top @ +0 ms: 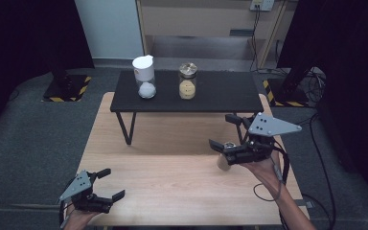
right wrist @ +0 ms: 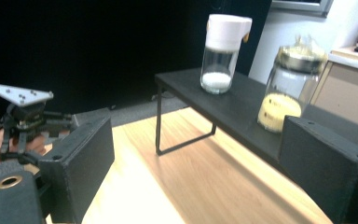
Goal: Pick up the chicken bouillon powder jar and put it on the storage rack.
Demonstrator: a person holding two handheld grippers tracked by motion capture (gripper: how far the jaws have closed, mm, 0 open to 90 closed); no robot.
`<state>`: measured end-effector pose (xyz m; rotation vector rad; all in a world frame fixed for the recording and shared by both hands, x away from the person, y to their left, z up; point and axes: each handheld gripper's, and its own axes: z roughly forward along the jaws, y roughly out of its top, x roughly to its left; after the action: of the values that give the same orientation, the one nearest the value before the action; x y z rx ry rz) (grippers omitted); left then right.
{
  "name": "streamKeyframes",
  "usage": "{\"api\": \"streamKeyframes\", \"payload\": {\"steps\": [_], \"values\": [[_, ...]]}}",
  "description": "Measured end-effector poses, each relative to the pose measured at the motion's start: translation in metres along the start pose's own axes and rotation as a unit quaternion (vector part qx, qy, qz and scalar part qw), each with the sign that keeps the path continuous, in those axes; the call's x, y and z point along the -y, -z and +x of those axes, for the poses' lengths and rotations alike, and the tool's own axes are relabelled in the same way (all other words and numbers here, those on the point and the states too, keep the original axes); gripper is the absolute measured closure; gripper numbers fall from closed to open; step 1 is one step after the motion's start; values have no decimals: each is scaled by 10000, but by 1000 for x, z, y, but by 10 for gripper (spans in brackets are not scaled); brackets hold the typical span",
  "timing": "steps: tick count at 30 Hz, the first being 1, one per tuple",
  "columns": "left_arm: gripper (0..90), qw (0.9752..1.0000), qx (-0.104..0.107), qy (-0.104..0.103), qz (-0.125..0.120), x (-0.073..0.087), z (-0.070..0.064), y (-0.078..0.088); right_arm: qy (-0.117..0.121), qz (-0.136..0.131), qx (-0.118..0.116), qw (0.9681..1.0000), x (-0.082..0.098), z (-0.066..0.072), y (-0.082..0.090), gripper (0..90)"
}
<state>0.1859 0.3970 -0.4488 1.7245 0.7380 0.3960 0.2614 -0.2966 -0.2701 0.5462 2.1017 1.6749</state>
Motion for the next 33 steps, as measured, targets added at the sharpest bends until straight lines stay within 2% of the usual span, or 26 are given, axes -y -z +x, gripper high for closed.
{"api": "streamKeyframes", "payload": {"steps": [11, 22, 33], "values": [[11, 10000, -4, -4, 4, 0, 0, 0, -194, 82, 40, 9998, 38, 5, 7, 112], [11, 10000, 9, -16, 37, -1, 0, -1, -315, 250, 237, 9989, 67, 12, 18, 112], [11, 10000, 20, -7, 16, 0, 1, -1, -464, 272, 450, 9975, 95, 19, 33, 109]]}}
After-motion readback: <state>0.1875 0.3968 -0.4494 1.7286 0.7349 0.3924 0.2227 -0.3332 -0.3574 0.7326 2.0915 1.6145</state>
